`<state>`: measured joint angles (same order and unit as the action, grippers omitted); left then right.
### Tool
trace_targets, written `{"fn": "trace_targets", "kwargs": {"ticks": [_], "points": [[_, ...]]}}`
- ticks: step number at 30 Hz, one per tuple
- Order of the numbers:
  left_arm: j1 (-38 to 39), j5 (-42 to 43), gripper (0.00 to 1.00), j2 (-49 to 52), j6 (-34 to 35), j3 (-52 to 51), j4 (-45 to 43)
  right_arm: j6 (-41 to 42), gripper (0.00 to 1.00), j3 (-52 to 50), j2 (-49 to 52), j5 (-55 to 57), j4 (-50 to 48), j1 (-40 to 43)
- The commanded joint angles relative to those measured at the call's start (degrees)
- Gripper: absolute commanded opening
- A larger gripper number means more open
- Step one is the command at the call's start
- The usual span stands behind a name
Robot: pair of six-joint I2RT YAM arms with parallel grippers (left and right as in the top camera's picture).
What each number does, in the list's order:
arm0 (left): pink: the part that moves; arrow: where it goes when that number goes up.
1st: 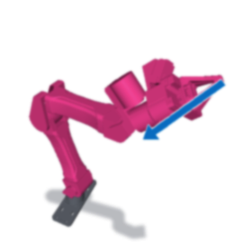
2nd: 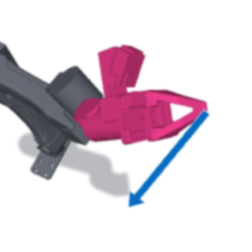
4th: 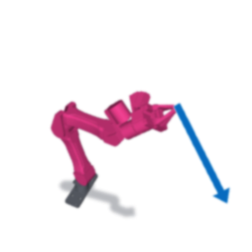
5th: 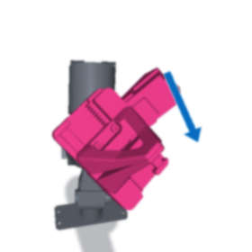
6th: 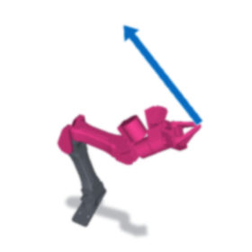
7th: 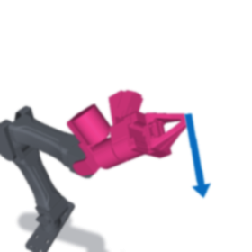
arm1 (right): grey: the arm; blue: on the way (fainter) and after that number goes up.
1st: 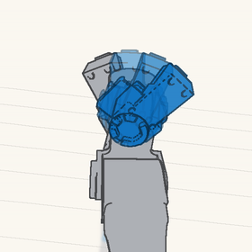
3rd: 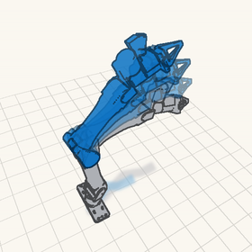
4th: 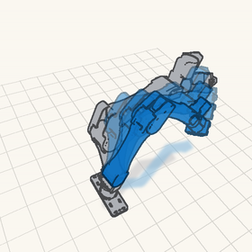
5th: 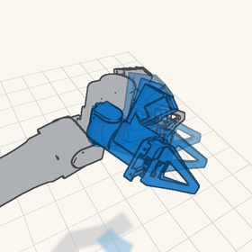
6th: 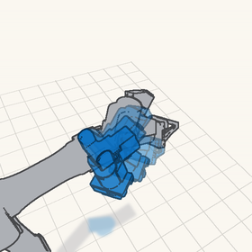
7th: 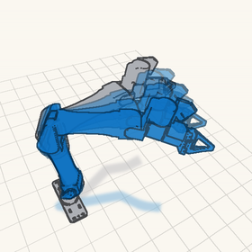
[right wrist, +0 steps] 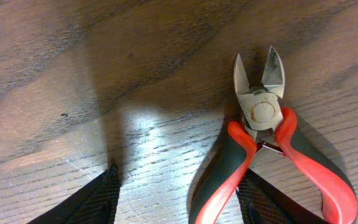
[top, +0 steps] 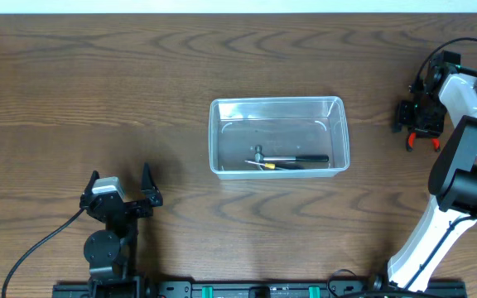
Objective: Pack container
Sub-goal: 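Close the right gripper on the pliers and lift them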
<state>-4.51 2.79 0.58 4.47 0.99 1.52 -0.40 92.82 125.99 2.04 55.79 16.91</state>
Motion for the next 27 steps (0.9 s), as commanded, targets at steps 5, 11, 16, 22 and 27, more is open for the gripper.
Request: {"fn": "trace_targets", "kwargs": {"ticks": [5, 11, 16, 22, 27], "points": [[-0.3, -0.9, 0.98, -0.3, -0.3, -0.8, 2.5, 4.2, 0.55, -0.5, 1.6, 2.4, -0.1, -0.5], [-0.3, -0.9, 0.98, -0.3, -0.3, -0.8, 2.5, 5.0, 0.51, -0.5, 1.6, 2.6, -0.1, -0.5], [-0.3, -0.9, 0.98, -0.3, -0.3, -0.8, 2.5, 7.7, 0.50, -0.5, 1.6, 2.7, -0.1, -0.4], [-0.3, -0.9, 0.98, -0.3, -0.3, -0.8, 2.5, 10.3, 0.48, -0.5, 1.6, 2.9, -0.1, -0.4], [-0.3, -0.9, 0.98, -0.3, -0.3, -0.8, 2.5, 12.0, 0.43, -0.5, 1.6, 2.9, 0.0, -0.4]]}}
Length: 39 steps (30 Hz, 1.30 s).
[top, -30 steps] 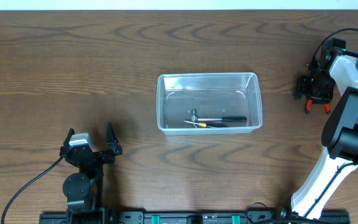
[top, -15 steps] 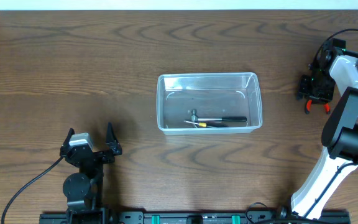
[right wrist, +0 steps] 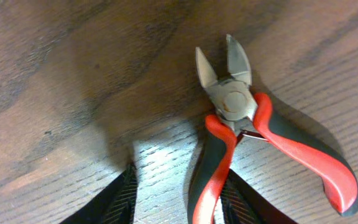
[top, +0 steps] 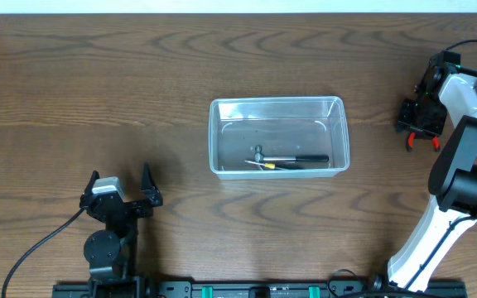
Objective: Pack container
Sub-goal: 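Close the right gripper on the pliers and lift them, then carry the pliers left and lower them into the container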
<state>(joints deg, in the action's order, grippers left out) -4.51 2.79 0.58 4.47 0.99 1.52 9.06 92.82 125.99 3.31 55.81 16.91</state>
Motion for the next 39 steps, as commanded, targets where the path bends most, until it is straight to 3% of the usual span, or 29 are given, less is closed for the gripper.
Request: {"fn": "trace_targets", "kwargs": {"ticks": [1, 15, 20, 29, 35, 39], "points": [[-0.3, -0.9, 0.98, -0.3, -0.3, -0.8, 2.5, 2.5, 0.43, -0.5, 1.6, 1.6, 0.0, -0.4], [-0.3, -0.9, 0.98, -0.3, -0.3, -0.8, 2.5, 4.2, 0.33, -0.5, 1.6, 1.9, 0.1, -0.3], [-0.3, -0.9, 0.98, -0.3, -0.3, -0.8, 2.5, 4.2, 0.23, -0.5, 1.6, 1.9, 0.1, -0.3], [-0.3, -0.9, 0.98, -0.3, -0.3, -0.8, 2.5, 4.2, 0.16, -0.5, 1.6, 2.3, 0.1, -0.3], [-0.3, -0.9, 0.98, -0.3, -0.3, -0.8, 2.5, 4.2, 0.01, -0.5, 1.6, 2.3, 0.2, -0.4], [-0.3, -0.9, 0.98, -0.3, -0.3, -0.8, 2.5, 4.2, 0.01, -0.2, 1.6, 2.2, 0.5, -0.6]]}}
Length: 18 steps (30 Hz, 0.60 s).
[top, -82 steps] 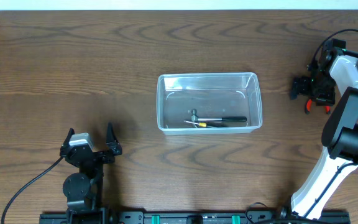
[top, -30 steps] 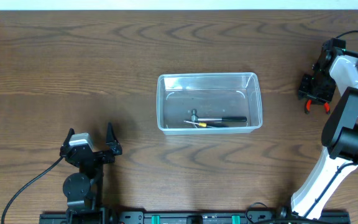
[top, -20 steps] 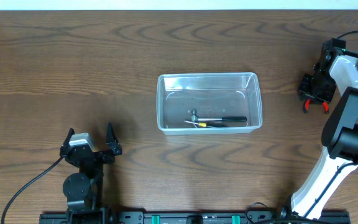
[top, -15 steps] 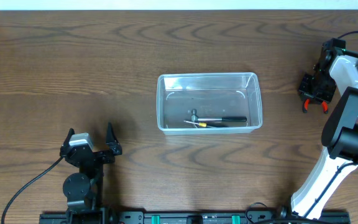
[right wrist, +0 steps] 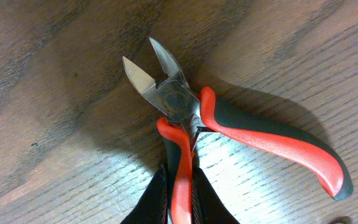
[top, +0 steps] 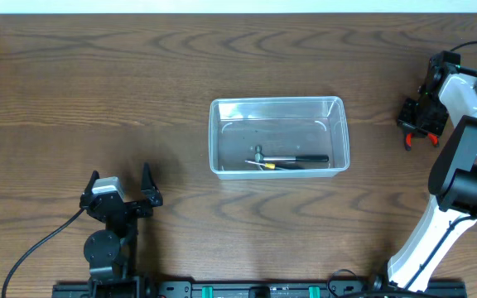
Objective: Pack container
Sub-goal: 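Carry the pliers left and lower them into the container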
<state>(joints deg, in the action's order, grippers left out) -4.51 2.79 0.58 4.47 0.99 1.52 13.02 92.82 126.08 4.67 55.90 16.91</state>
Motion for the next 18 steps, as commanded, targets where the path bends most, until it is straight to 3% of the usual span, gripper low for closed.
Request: {"fn": "trace_targets", "kwargs": {"ticks": [1, 10, 18], "points": [[-0.3, -0.9, 0.98, -0.3, -0.3, -0.8, 2.5, 0.1, 0.01, 0.1, 1.5, 0.9, 0.7, -0.7], [-0.3, -0.9, 0.98, -0.3, -0.3, -0.8, 2.5, -7.8, 0.01, 7.8, -2.5, 0.9, 5.1, -3.0], [-0.3, -0.9, 0.98, -0.3, -0.3, -0.8, 2.5, -24.5, 0.01, 21.0, -9.8, -2.0, 13.0, -11.1]]}}
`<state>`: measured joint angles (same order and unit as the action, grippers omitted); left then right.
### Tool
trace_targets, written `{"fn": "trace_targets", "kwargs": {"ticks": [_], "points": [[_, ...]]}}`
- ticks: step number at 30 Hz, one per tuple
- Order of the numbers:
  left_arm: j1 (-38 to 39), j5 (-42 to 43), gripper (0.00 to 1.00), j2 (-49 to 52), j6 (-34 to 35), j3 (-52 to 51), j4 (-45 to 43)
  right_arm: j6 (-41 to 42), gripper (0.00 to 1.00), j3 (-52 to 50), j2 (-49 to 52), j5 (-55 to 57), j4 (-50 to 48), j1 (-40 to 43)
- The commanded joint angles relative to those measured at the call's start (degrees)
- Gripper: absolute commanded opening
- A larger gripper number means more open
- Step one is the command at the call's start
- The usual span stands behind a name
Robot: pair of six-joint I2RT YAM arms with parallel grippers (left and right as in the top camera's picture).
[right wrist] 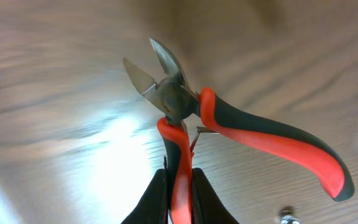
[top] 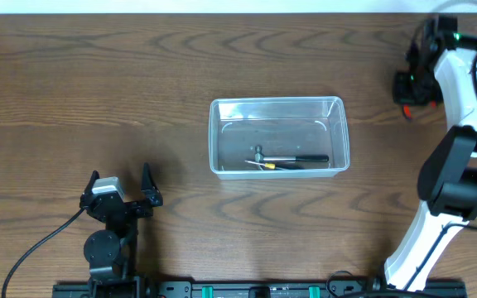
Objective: Pack container
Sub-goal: 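Carry the pliers left and lower them into the container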
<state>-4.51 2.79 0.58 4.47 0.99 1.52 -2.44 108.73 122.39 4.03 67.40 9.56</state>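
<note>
Red-and-black side cutters (right wrist: 178,99) hang above the blurred table. My right gripper (right wrist: 179,182) is shut on one of their handles, and the other handle sticks out to the right. In the overhead view that gripper (top: 410,86) is at the far right near the table's back edge, with a bit of red handle (top: 405,108) showing under it. The clear plastic container (top: 278,103) stands mid-table, well to the left of it, with a small hammer and a yellow-tipped tool (top: 292,161) inside. My left gripper (top: 121,179) sits open and empty near the front left.
The wooden table (top: 98,83) carries nothing else that shows. My right arm's white links (top: 458,124) run along the right edge. A black cable (top: 40,244) trails from the left arm's base at the front.
My right gripper, still shut on the cutters' handle, has moved toward the table's back edge. The cutters are off the table and the surface under them is now blurred.
First my right gripper stood open around the cutters lying at the right of the table. Then its fingers were closer in on one handle, then shut on it with the cutters turned. Now the cutters hang farther back. The left arm and container stayed put.
</note>
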Motion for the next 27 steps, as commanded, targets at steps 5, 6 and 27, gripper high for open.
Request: {"fn": "trace_targets", "kwargs": {"ticks": [5, 6, 27], "points": [[-0.3, -0.9, 0.98, -0.3, -0.3, -0.8, 2.5, -17.5, 0.01, 10.4, -11.6, -5.4, 5.6, -11.6], [-0.3, -0.9, 0.98, -0.3, -0.3, -0.8, 2.5, -18.4, 0.01, 10.5, -12.7, -5.9, 5.7, -13.2], [-0.3, -0.9, 0.98, -0.3, -0.3, -0.8, 2.5, -35.4, 0.04, 2.8, -15.2, -12.9, 16.1, -35.2]]}}
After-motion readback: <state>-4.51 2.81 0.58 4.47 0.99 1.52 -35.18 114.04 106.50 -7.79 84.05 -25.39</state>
